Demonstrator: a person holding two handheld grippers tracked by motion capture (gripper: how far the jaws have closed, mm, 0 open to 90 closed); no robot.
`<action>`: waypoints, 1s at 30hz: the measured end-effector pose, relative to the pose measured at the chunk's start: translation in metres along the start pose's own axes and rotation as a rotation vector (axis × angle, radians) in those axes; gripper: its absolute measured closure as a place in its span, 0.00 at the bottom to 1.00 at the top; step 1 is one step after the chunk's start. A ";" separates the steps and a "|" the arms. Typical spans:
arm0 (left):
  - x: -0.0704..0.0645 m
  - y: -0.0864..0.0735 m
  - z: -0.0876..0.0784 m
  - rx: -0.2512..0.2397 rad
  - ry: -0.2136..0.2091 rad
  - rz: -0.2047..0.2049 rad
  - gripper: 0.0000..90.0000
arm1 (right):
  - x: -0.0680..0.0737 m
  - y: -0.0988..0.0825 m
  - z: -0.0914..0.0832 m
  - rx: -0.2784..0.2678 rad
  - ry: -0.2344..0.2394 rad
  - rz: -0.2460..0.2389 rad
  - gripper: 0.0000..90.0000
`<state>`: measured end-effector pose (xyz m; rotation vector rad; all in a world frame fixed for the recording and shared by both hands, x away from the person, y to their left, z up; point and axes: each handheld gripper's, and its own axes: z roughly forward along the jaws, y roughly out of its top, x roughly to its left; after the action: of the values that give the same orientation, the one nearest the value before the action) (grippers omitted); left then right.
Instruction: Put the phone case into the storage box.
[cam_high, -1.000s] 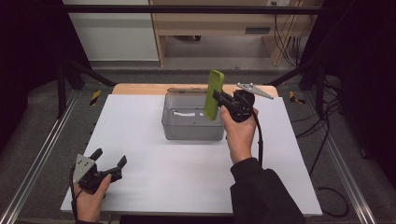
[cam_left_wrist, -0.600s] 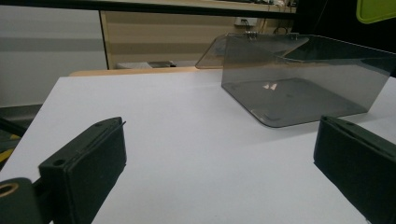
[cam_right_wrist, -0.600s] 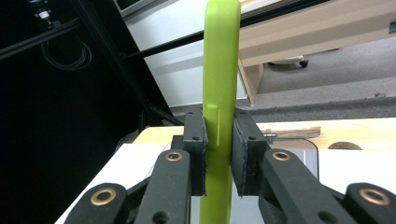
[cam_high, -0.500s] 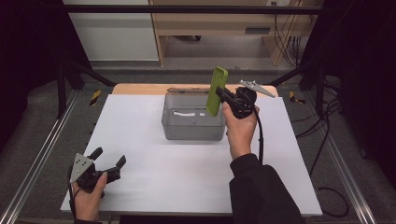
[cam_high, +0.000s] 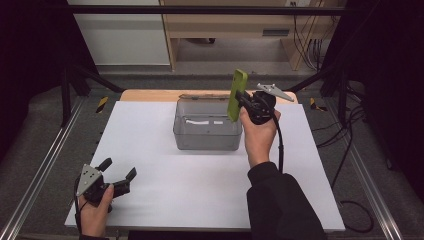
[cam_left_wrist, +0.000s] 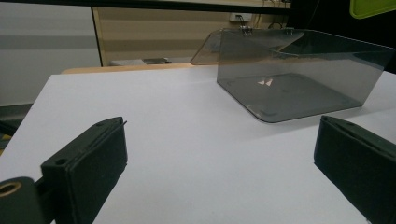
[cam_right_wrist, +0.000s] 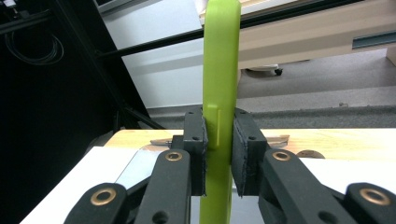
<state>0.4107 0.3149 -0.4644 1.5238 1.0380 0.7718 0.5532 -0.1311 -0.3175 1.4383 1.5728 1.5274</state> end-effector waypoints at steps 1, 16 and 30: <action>0.000 0.000 0.000 0.000 -0.004 0.001 0.03 | 0.000 0.000 0.000 0.002 0.001 -0.003 0.87; -0.001 -0.001 0.002 0.007 -0.035 0.025 0.02 | -0.003 -0.003 0.005 0.031 -0.036 -0.048 0.87; -0.003 0.001 0.002 -0.013 -0.090 0.065 0.02 | -0.010 -0.006 0.009 0.069 -0.060 -0.060 0.87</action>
<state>0.4114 0.3112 -0.4642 1.5728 0.9194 0.7466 0.5622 -0.1360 -0.3285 1.4474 1.6316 1.3959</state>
